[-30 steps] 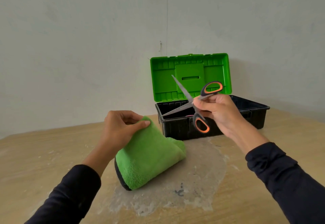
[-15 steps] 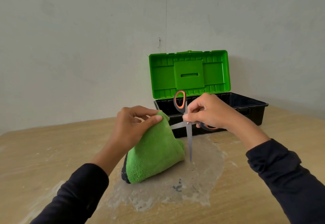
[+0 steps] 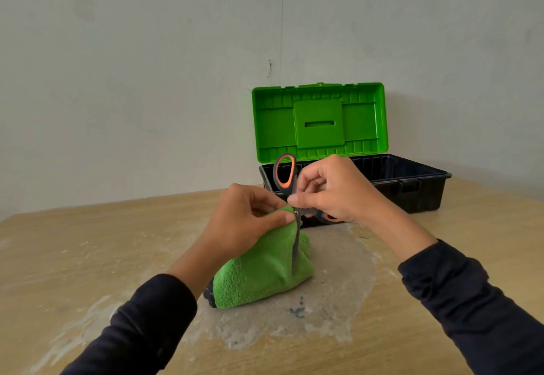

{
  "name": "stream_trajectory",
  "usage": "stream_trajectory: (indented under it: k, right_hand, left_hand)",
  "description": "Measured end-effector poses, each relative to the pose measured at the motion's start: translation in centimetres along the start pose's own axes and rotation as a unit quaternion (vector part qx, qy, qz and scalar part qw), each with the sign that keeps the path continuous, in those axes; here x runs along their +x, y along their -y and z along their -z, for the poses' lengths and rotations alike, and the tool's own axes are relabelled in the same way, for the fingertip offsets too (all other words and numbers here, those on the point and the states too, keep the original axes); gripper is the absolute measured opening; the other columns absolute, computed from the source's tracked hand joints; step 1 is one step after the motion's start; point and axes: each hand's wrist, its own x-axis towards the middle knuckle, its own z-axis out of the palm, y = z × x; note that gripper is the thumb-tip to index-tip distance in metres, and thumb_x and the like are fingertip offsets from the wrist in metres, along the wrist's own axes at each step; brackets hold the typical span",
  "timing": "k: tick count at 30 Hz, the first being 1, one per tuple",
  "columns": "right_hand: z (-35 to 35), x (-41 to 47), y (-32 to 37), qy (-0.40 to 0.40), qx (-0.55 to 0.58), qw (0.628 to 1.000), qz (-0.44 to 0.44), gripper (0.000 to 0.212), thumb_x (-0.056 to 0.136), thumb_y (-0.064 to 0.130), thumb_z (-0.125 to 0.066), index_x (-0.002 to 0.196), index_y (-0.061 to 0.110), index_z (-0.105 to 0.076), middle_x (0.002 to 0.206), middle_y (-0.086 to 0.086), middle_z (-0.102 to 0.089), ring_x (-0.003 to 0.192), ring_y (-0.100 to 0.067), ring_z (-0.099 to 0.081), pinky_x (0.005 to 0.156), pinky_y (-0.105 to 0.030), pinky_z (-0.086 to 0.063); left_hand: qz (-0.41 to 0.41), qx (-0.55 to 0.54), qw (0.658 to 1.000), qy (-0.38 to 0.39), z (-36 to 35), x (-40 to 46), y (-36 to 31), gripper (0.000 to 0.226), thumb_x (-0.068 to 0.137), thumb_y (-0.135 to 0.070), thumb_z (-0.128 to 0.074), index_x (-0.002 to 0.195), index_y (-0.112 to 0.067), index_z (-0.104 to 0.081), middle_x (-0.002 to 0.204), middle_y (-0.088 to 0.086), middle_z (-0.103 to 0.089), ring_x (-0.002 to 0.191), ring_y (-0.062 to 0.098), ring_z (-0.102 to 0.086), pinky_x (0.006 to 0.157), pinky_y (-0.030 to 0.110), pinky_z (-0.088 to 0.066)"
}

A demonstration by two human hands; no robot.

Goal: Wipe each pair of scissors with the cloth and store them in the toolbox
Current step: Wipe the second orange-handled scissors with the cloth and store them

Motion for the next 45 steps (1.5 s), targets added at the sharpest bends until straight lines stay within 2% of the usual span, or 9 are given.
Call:
stream_trajectory:
  k: [5, 10, 14, 20, 26, 33, 40, 43, 45]
  right_hand:
    - [0.0, -0.1, 0.0, 0.007, 0.036, 0.999, 0.007, 0.018, 0.075, 0.010, -0.075, 0.062, 0.005, -0.064, 0.054, -0.009, -0.066, 0.047, -0.013, -0.063, 0.052, -0.019, -0.049]
    - [1.3, -0.2, -0.3, -0.013, 0.031, 0.999, 0.005, 0.019, 0.076, 0.010, -0.074, 0.060, 0.008, -0.062, 0.050, 0.000, -0.062, 0.045, -0.008, -0.060, 0.050, -0.015, -0.045]
    - [2.1, -0.2, -0.8, -0.027, 0.031, 0.999, 0.013, 0.021, 0.075, 0.010, -0.074, 0.059, 0.011, -0.062, 0.050, 0.001, -0.062, 0.043, -0.006, -0.059, 0.048, -0.015, -0.043]
    - [0.4, -0.1, -0.3, 0.002, 0.027, 0.999, 0.036, 0.018, 0.074, 0.010, -0.076, 0.061, 0.009, -0.063, 0.053, -0.006, -0.064, 0.047, -0.010, -0.061, 0.049, -0.018, -0.047]
    - [1.4, -0.2, -0.6, -0.009, 0.054, 0.998, 0.021, 0.017, 0.076, 0.008, -0.074, 0.063, 0.002, -0.065, 0.055, -0.006, -0.063, 0.046, -0.009, -0.060, 0.049, -0.016, -0.045]
    - [2.5, -0.1, -1.5, -0.042, 0.052, 0.998, -0.003, 0.021, 0.073, 0.009, -0.076, 0.057, 0.014, -0.063, 0.054, -0.005, -0.062, 0.049, -0.014, -0.058, 0.055, -0.029, -0.048]
    - [3.6, -0.3, -2.0, -0.040, 0.114, 0.989, -0.080, 0.015, 0.075, 0.004, -0.073, 0.062, 0.002, -0.065, 0.064, -0.020, -0.067, 0.052, -0.021, -0.063, 0.056, -0.021, -0.054]
    - [3.8, -0.4, -2.1, -0.003, 0.146, 0.974, -0.171, 0.015, 0.077, 0.007, -0.072, 0.063, 0.001, -0.067, 0.065, -0.013, -0.068, 0.054, -0.017, -0.065, 0.057, -0.022, -0.053]
    - [3.8, -0.5, -2.2, 0.034, 0.142, 0.957, -0.250, 0.013, 0.077, 0.013, -0.073, 0.068, 0.002, -0.070, 0.066, -0.010, -0.070, 0.054, -0.013, -0.065, 0.060, -0.022, -0.053]
  left_hand:
    - [0.004, 0.007, 0.999, 0.032, 0.5, 0.2, 0.1, 0.007, 0.074, -0.019, -0.074, 0.078, -0.014, -0.072, 0.074, 0.007, -0.072, 0.069, 0.014, -0.065, 0.070, 0.034, -0.054]
    - [-0.005, 0.005, 1.000, 0.024, 1.1, 0.3, -0.2, 0.013, 0.074, -0.016, -0.073, 0.082, -0.006, -0.071, 0.077, 0.014, -0.072, 0.069, 0.017, -0.064, 0.069, 0.029, -0.052]
    - [0.002, -0.010, 1.000, 0.008, 1.3, 0.2, -0.1, 0.016, 0.072, -0.018, -0.075, 0.082, -0.006, -0.072, 0.079, 0.016, -0.072, 0.075, 0.028, -0.068, 0.076, 0.038, -0.055]
    - [-0.009, 0.008, 1.000, 0.008, -0.1, -0.1, -0.5, 0.007, 0.073, -0.021, -0.074, 0.077, -0.016, -0.072, 0.071, 0.002, -0.072, 0.065, 0.008, -0.064, 0.065, 0.026, -0.052]
    - [-0.028, 0.019, 0.999, -0.004, 0.4, 0.1, -0.5, 0.012, 0.073, -0.020, -0.075, 0.081, -0.011, -0.074, 0.074, 0.007, -0.073, 0.065, 0.010, -0.065, 0.066, 0.025, -0.053]
    - [-0.027, 0.010, 0.999, -0.014, 1.3, 0.1, -0.3, 0.012, 0.071, -0.018, -0.075, 0.080, -0.010, -0.074, 0.072, 0.005, -0.073, 0.063, 0.008, -0.065, 0.061, 0.016, -0.051]
    - [-0.096, 0.117, 0.988, -0.022, 2.1, 0.2, -0.5, 0.005, 0.074, -0.020, -0.075, 0.078, -0.020, -0.073, 0.069, -0.009, -0.070, 0.064, 0.000, -0.062, 0.063, 0.011, -0.047]
    - [-0.165, 0.218, 0.961, -0.046, 1.9, 0.0, -0.6, 0.006, 0.079, -0.027, -0.070, 0.083, -0.023, -0.073, 0.071, -0.018, -0.065, 0.072, 0.003, -0.060, 0.063, 0.010, -0.044]
    - [-0.220, 0.279, 0.934, -0.043, 1.4, -0.1, -0.5, 0.014, 0.080, -0.028, -0.063, 0.085, -0.018, -0.072, 0.073, -0.012, -0.067, 0.068, 0.004, -0.057, 0.062, 0.011, -0.040]
